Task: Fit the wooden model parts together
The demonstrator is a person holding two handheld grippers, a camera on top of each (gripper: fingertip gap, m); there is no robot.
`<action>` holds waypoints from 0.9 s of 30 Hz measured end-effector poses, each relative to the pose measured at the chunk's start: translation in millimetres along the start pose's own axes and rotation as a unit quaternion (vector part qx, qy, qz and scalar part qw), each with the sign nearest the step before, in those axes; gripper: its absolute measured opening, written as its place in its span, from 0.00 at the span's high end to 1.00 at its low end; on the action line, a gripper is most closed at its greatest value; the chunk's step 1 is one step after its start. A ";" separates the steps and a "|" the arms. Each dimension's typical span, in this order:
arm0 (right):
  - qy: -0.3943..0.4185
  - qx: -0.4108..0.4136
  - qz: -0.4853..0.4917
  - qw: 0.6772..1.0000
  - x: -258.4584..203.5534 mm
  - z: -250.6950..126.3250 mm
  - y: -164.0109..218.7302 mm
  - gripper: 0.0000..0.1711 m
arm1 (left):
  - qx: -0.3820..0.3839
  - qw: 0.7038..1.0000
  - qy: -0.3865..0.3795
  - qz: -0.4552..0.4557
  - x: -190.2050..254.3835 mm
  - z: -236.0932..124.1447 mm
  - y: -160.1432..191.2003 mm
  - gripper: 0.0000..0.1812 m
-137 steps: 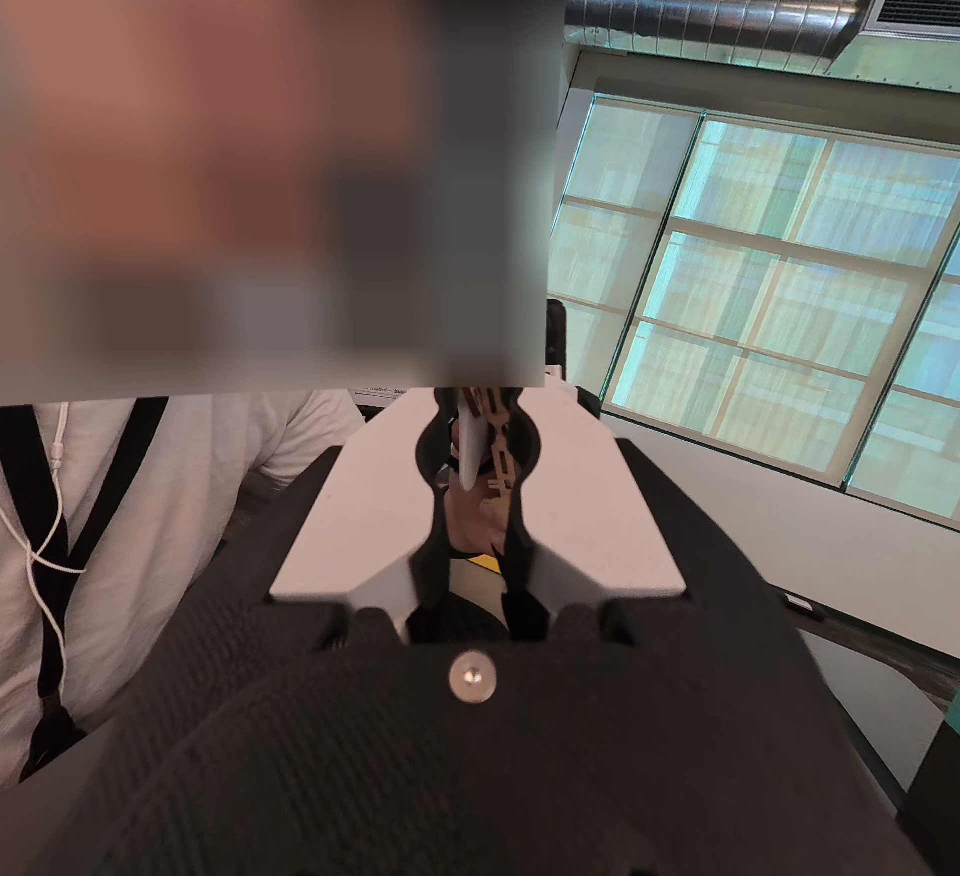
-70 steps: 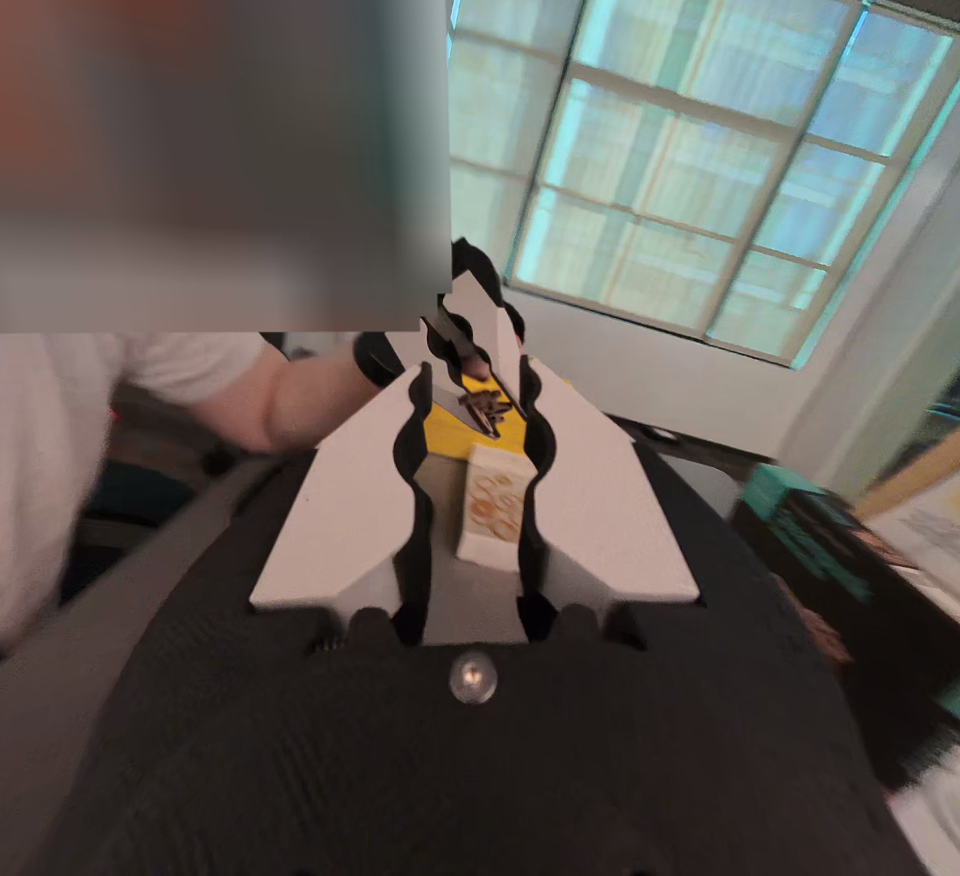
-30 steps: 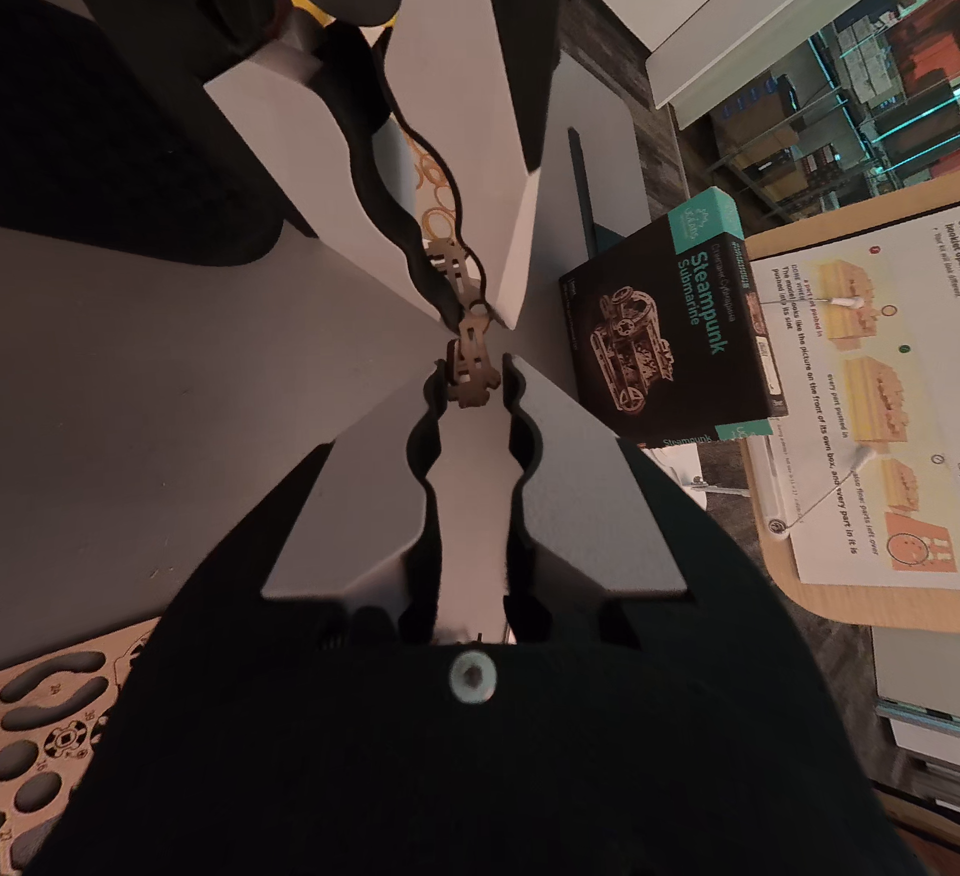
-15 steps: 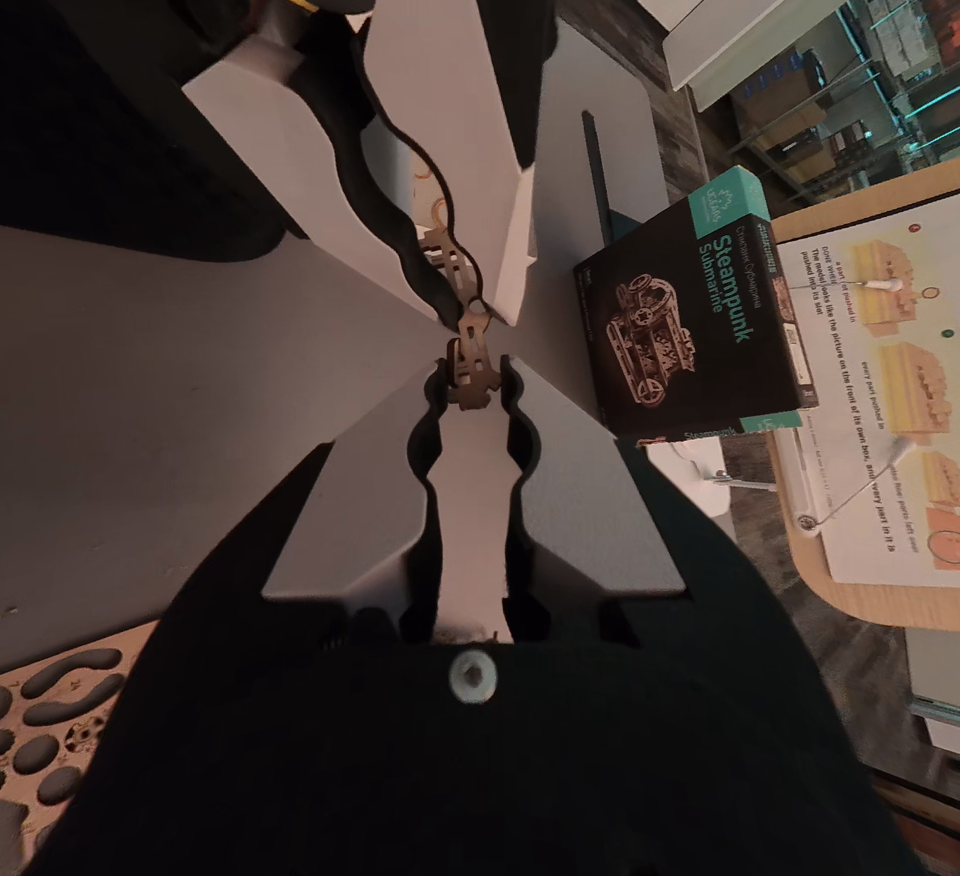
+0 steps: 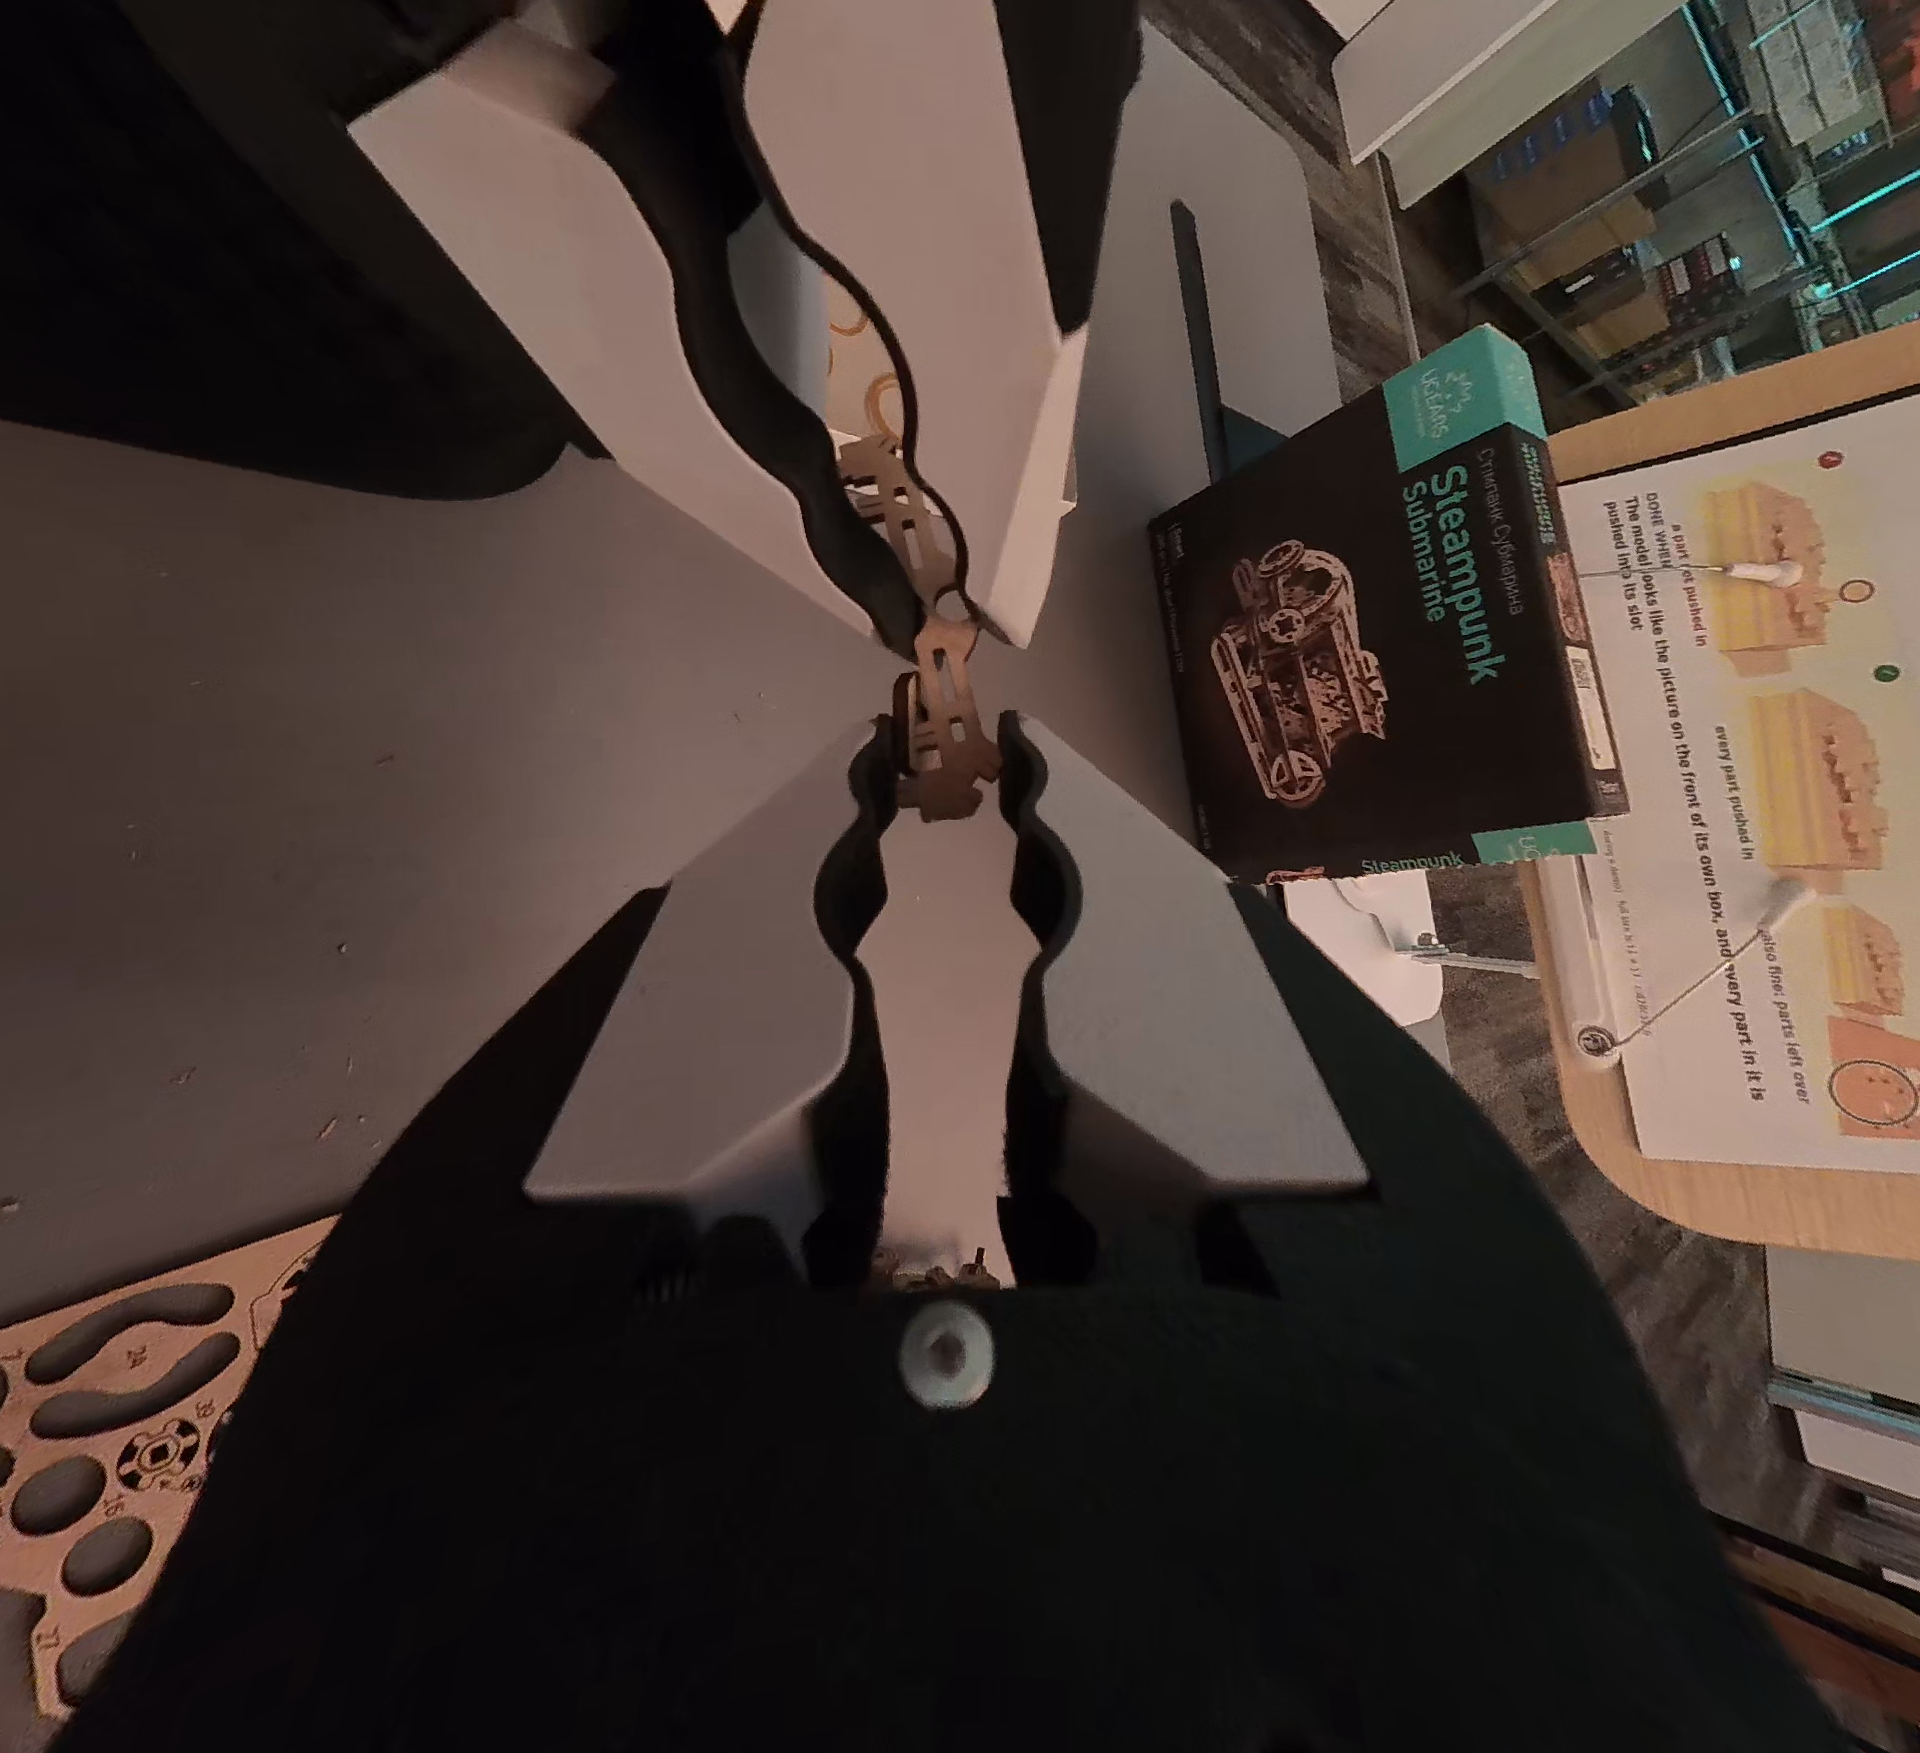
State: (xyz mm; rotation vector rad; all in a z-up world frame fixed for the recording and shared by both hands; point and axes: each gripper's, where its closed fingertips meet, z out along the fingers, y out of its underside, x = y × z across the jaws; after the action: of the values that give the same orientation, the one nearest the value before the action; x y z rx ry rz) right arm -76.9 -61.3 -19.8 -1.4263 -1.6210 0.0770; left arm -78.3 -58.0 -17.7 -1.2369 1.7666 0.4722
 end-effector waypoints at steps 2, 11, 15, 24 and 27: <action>-0.002 -0.006 -0.003 1.000 -1.2 0.5 1.8 0.90 | 0.000 1.000 0.002 0.003 1.2 0.5 -0.6 0.95; 0.005 -0.011 -0.002 1.000 1.2 2.0 5.6 0.90 | -0.004 1.000 0.001 0.002 1.4 4.2 -1.3 0.95; 0.012 -0.010 -0.003 1.000 3.0 2.7 5.9 0.90 | -0.009 1.000 -0.004 0.004 0.2 5.7 -0.4 0.95; -0.003 -0.005 0.018 1.000 1.5 3.8 5.6 0.89 | -0.019 0.999 -0.014 0.029 0.4 6.1 0.5 0.95; 0.006 -0.016 0.007 1.000 3.3 3.2 7.4 0.85 | -0.021 0.998 -0.022 0.049 1.1 6.6 -0.8 0.95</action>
State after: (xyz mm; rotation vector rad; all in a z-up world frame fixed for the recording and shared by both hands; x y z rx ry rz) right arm -73.1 -54.8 -24.0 -1.4592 -1.6099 0.0504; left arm -74.7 -54.2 -22.0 -1.1632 1.7928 0.5910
